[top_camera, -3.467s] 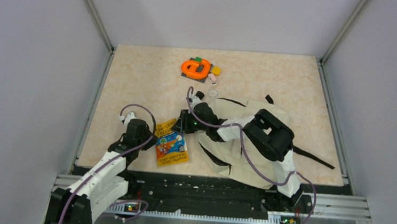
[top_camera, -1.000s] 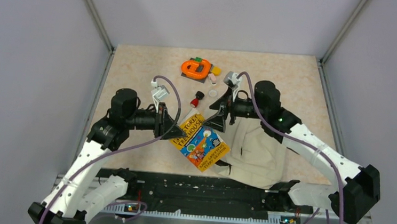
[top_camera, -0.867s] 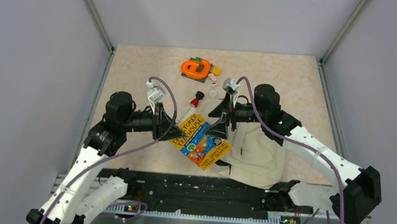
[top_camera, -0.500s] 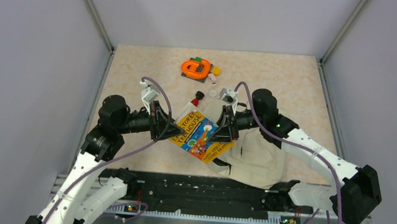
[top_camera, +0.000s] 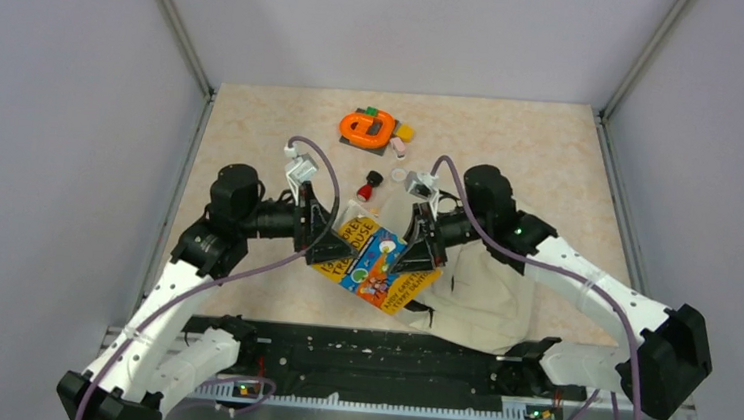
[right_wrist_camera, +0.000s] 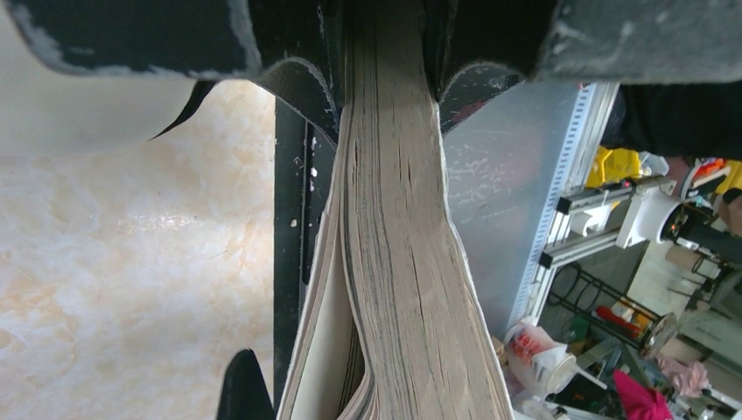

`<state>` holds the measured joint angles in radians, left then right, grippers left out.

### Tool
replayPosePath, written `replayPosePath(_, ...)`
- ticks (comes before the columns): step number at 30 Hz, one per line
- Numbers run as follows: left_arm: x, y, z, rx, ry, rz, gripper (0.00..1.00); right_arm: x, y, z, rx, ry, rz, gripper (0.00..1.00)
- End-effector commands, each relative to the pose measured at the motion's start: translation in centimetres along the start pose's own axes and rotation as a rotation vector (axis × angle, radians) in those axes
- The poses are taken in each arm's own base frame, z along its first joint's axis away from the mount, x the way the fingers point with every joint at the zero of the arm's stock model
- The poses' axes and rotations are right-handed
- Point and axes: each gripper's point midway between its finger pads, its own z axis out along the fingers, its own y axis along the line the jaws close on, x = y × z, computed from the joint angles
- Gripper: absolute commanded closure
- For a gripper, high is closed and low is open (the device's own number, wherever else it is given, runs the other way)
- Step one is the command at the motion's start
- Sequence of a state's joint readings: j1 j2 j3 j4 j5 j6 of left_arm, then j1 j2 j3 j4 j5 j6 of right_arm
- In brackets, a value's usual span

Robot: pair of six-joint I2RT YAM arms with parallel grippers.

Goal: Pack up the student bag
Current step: Pick up the book from the center of the board, then place the book in the student bag.

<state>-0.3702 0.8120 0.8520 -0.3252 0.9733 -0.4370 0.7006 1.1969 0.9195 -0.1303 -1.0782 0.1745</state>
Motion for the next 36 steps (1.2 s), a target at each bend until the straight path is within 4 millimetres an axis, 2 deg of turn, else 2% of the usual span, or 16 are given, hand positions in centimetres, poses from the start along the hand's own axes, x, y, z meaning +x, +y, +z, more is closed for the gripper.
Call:
replayPosePath(1,0.1,-0.3,0.1,0.026,0.027,0.041,0.08,-2.3,1.9,0.7,-0.069,0.014,-0.135,1.0)
replayPosePath(4,0.4,-0.3,0.3,0.041,0.052,0.039,0.13,-1.8,1.3,1.5,-0.061,0.051,-0.114,1.0)
replayPosePath(6,0.9,0.0,0.4,0.036,0.069,0.04,0.25,-1.5,1.1,2.0,-0.064,0.067,-0.104,1.0)
replayPosePath(9,1.6,0.3,0.4,0.026,0.093,0.036,0.55,-1.3,0.9,2.4,-0.064,0.08,-0.097,1.0)
replayPosePath(12,1.9,0.6,0.2,0.005,0.096,0.045,0.95,-1.4,0.3,2.5,-0.039,0.081,-0.082,1.0)
replayPosePath(13,1.6,0.9,0.1,-0.026,0.083,0.065,1.0,-1.7,0.0,2.6,-0.017,0.075,-0.081,0.91)
replayPosePath(16,0.0,3.6,-0.9,-0.245,0.023,0.106,1.0,-2.7,-1.1,2.5,0.063,0.047,-0.077,0.41)
replayPosePath(17,-0.6,5.2,-1.7,-0.366,-0.003,0.105,1.0,-3.1,-1.6,2.2,0.098,0.03,-0.072,0.3)
replayPosePath(18,-1.4,6.6,-2.7,-0.465,-0.035,0.118,1.0,-3.6,-2.2,1.9,0.142,0.006,-0.062,0.24)
replayPosePath(21,-3.6,9.6,-6.1,-0.69,-0.137,0.106,1.0,-5.3,-4.5,0.4,0.281,-0.089,-0.011,0.17)
replayPosePath(24,-5.5,11.9,-9.7,-0.857,-0.287,0.044,1.0,-5.5,-8.9,-1.4,0.555,-0.144,0.08,0.15)
replayPosePath(26,-6.2,13.6,-12.3,-0.983,-0.39,0.01,1.0,-5.0,-11.7,-2.4,0.71,-0.172,0.155,0.15)
replayPosePath(29,-5.7,16.1,-15.5,-1.178,-0.472,-0.025,1.0,-3.6,-14.7,-3.1,0.944,-0.168,0.192,0.11)
replayPosePath(32,-4.9,17.5,-17.8,-1.322,-0.492,-0.029,1.0,-2.1,-16.2,-2.2,1.116,-0.118,0.172,0.1)
replayPosePath(36,-4.4,17.6,-19.4,-1.401,-0.493,-0.011,1.0,-0.2,-18.1,-0.1,1.239,-0.05,0.15,0.1)
